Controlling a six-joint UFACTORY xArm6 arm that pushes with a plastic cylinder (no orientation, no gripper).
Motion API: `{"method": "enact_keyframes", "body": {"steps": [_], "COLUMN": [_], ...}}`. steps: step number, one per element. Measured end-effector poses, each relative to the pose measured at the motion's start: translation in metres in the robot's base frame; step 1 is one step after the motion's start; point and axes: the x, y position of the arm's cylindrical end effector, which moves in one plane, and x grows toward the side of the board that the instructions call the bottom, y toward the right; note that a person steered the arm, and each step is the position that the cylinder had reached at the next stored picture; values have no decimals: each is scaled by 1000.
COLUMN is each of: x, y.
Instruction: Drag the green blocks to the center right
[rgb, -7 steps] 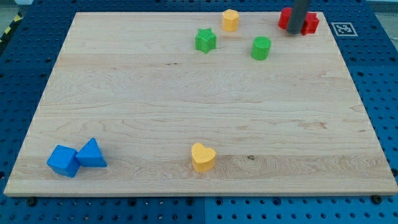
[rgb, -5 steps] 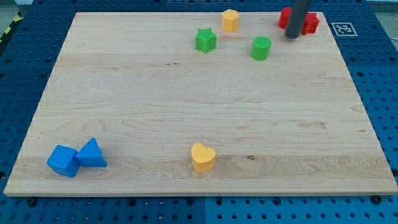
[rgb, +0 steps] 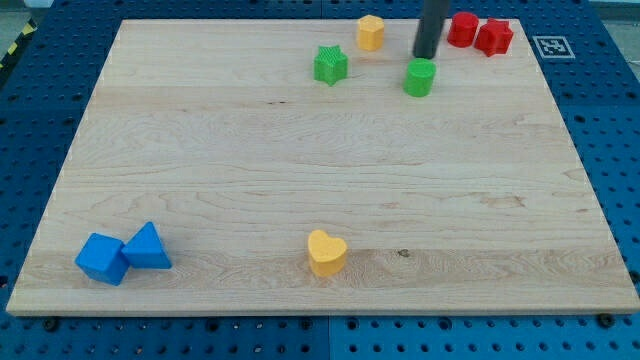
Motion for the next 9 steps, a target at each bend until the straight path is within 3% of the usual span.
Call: {"method": "enact_keyframes", "body": {"steps": [1,3,5,9], "x": [0,25,45,126], "y": [-44,-54,28,54]}}
